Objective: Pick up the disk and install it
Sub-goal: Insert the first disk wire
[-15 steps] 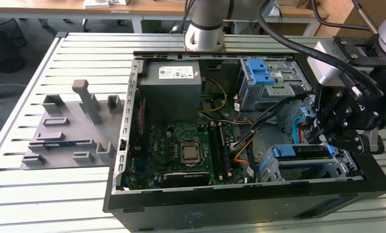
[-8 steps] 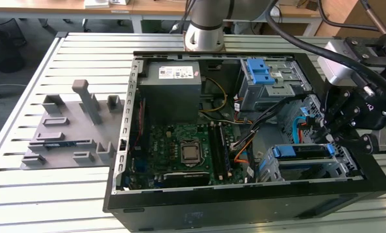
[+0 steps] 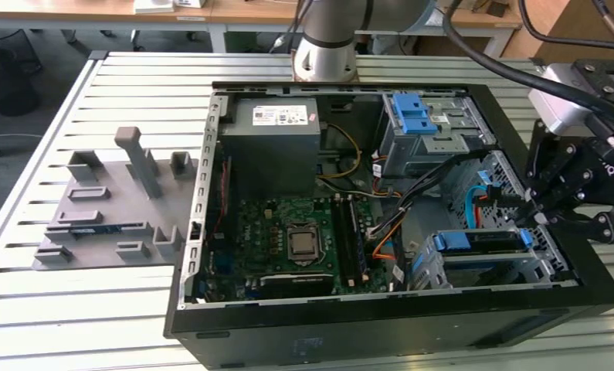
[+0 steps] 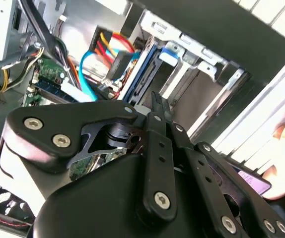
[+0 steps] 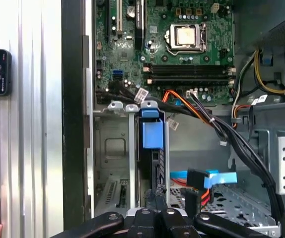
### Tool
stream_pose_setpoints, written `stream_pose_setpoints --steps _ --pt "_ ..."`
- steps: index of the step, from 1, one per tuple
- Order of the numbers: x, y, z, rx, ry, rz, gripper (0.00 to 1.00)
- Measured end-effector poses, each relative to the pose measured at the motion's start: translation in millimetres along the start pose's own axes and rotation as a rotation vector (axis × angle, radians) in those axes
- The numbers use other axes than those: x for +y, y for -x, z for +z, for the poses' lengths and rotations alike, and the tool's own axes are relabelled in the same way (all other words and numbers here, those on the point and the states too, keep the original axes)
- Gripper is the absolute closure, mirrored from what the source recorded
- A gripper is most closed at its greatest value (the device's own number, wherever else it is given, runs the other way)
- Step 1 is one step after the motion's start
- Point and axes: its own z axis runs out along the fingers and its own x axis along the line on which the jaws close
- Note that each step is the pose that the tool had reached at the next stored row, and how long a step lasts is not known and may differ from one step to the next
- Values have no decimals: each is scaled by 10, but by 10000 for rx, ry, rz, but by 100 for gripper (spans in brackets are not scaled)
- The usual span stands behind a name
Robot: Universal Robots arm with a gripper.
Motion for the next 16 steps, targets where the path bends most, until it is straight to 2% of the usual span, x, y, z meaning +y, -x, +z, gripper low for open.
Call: stream_pose_setpoints --steps 3,11,16 --pt "-69 9 -2 1 0 -2 89" --pt "-70 29 -50 -5 -19 -2 89" --pt "-89 54 -52 -6 -21 -3 89"
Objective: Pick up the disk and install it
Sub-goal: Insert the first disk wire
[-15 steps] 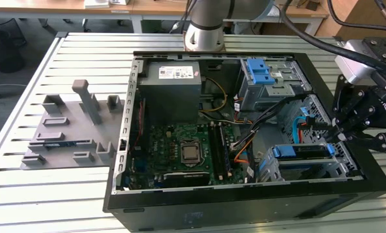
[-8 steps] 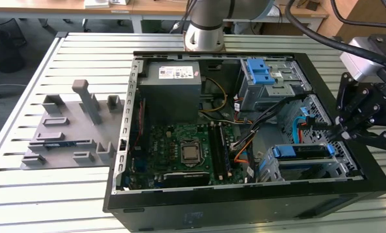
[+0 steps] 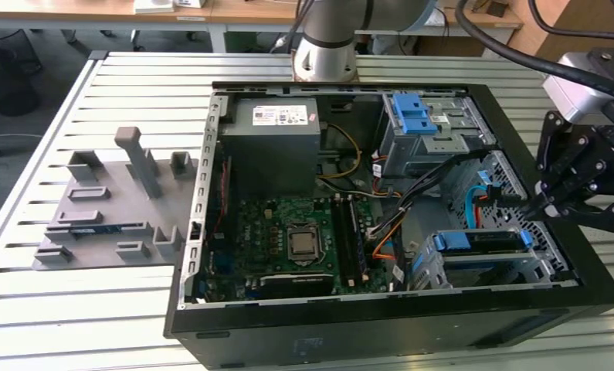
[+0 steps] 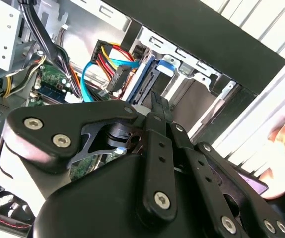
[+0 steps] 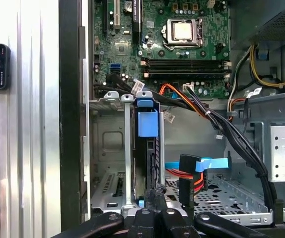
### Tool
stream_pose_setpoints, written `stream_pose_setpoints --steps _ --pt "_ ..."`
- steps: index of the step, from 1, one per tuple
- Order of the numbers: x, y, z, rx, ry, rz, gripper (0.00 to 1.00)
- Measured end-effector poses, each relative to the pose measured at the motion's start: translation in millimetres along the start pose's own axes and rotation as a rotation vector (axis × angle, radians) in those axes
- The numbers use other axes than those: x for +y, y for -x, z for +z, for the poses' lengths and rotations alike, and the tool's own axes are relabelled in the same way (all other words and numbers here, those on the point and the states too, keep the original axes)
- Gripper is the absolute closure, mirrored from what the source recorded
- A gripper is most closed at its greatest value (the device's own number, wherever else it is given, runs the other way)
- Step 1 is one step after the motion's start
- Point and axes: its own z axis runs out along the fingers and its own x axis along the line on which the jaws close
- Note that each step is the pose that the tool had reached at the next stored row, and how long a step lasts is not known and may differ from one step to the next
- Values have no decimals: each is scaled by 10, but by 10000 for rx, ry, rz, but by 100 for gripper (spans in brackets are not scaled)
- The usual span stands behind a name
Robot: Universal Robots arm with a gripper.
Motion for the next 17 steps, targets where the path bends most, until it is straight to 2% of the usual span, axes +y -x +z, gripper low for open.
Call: stream_pose_setpoints --steps 7,17 --pt "-149 74 2 0 0 0 89" --pt "-160 83 2 0 0 0 89"
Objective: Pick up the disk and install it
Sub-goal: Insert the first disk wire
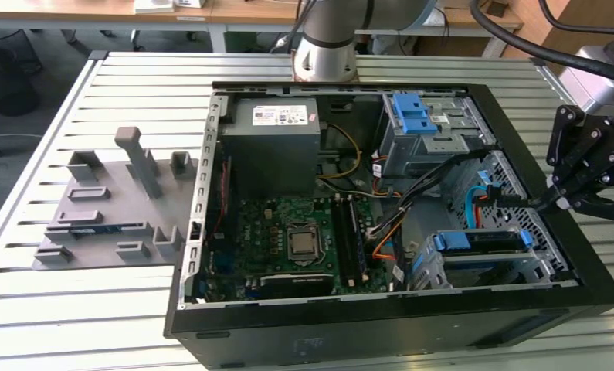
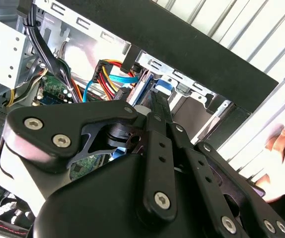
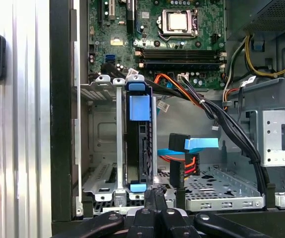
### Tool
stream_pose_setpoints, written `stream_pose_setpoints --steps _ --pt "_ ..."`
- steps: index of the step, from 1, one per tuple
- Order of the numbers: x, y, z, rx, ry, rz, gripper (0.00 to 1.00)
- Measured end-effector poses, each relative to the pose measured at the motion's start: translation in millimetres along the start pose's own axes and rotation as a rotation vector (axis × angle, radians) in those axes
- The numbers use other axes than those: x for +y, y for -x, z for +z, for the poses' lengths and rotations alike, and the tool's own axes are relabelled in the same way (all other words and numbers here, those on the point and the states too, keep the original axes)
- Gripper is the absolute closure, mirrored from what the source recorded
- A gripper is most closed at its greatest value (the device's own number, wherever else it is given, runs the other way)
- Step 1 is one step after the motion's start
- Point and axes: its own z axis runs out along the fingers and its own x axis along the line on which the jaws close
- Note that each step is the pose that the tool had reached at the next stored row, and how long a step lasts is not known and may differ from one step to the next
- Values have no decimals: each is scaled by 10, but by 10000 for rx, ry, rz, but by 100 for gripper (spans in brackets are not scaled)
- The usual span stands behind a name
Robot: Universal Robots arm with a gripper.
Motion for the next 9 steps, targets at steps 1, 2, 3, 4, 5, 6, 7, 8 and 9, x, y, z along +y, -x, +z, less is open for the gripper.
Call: stream_pose_setpoints --steps 1,2,3,4,5,6,7,8,9 --pt "0 0 0 0 0 0 89" --pt "0 1 0 0 0 0 89" --pt "0 2 0 0 0 0 89" --pt "-1 2 0 2 0 0 89" --pt "-1 2 0 2 0 0 89" --pt "-2 2 0 2 0 0 89" --pt "-5 3 0 2 0 0 89" --pt "-16 3 0 3 0 -1 89" --pt "-38 9 1 0 0 -1 89"
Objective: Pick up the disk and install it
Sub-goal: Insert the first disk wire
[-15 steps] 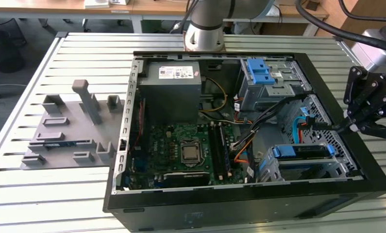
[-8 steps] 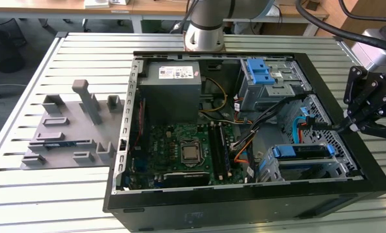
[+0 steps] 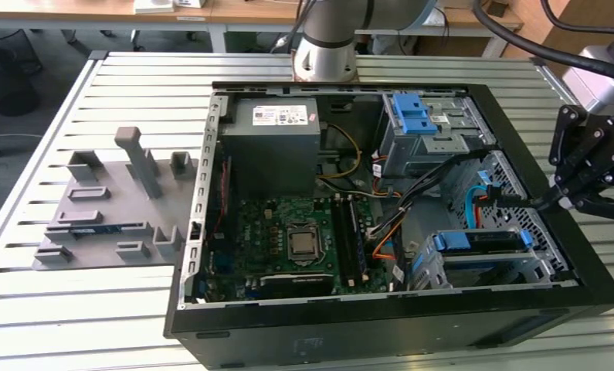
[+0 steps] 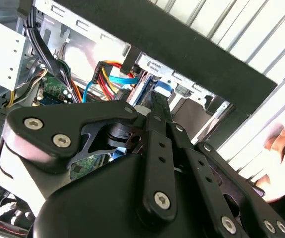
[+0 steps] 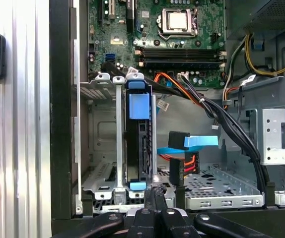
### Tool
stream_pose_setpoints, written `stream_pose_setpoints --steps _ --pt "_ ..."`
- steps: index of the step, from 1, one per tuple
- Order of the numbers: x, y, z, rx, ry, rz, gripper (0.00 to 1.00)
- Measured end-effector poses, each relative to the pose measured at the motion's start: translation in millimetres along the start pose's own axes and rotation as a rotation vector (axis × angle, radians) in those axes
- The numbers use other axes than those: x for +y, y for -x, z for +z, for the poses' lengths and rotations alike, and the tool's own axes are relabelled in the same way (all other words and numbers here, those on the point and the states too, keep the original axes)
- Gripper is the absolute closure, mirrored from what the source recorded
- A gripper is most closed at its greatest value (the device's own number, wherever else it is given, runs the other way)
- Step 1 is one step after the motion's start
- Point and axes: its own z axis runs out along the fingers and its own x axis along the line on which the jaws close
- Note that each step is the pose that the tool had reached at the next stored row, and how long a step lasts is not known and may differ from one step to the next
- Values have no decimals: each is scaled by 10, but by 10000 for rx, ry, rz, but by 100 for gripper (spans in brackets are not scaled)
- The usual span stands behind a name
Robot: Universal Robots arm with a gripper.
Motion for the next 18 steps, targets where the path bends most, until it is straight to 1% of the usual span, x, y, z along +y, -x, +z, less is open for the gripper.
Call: stream_pose_setpoints --steps 2,3,5,10,12,13,14,15,16,18 --pt "-13 26 2 0 0 1 89" --pt "-11 55 5 -1 0 2 89" --pt "15 91 9 0 -2 2 89" --pt "185 110 21 10 -19 0 89" --pt "218 123 31 87 -30 2 89" --pt "221 130 35 138 -32 3 89" --pt "221 130 40 142 -32 3 89" --pt "221 131 41 176 -38 2 89" --pt "222 135 46 217 -54 3 89" --pt "222 140 50 306 -58 4 89"
